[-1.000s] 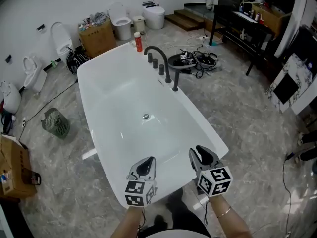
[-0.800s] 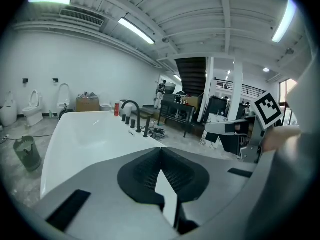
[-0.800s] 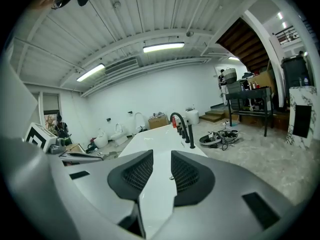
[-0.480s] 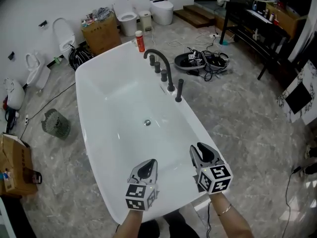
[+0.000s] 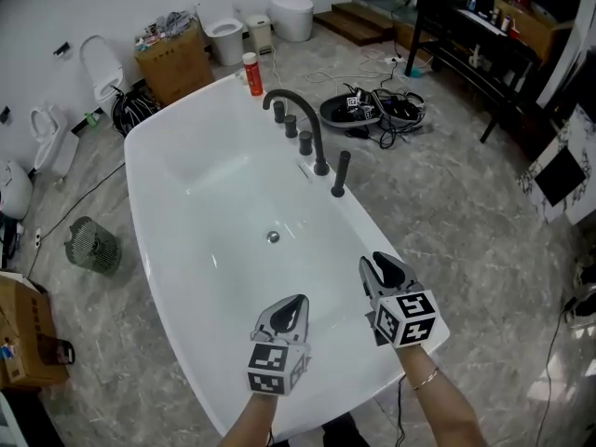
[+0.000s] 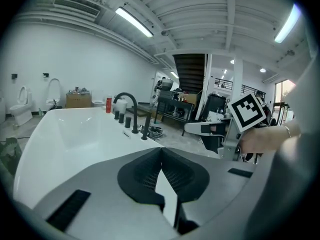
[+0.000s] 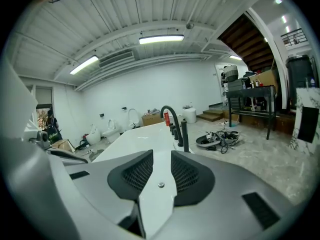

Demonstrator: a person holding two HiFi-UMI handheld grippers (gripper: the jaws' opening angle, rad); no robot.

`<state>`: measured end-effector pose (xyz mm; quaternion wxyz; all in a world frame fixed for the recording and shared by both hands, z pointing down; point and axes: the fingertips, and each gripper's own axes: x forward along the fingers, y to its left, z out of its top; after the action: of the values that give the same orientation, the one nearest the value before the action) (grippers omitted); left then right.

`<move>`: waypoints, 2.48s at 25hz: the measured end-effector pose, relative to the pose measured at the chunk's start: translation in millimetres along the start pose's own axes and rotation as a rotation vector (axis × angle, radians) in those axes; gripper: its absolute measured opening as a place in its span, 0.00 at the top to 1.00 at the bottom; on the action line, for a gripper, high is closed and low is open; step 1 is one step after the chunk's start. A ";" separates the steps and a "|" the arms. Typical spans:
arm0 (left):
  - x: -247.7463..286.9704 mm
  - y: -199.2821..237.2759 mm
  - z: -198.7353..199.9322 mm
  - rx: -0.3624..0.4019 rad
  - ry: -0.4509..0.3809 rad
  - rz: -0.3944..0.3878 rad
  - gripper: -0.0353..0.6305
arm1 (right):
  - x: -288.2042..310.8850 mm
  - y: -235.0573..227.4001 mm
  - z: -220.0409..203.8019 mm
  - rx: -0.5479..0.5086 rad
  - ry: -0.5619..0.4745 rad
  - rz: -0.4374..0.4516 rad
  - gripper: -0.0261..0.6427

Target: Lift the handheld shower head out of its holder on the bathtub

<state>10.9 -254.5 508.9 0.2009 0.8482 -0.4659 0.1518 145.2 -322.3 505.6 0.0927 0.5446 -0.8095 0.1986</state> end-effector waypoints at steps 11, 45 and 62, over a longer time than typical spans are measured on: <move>87.3 75.0 -25.0 -0.028 0.044 0.002 0.92 | 150.7 -54.7 -19.2 0.005 0.018 -0.076 0.77; 267.7 152.9 -43.8 -0.081 0.060 -0.031 0.92 | 406.3 -154.5 -72.9 -0.246 0.188 -0.154 0.68; 237.7 154.3 -19.4 -0.090 0.034 -0.021 0.92 | 377.6 -128.8 -44.1 -0.294 0.140 -0.184 0.76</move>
<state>1.7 -493.4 662.3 0.2482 0.8405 -0.4599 0.1429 113.4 -664.9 712.3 0.2453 0.5817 -0.7683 0.1061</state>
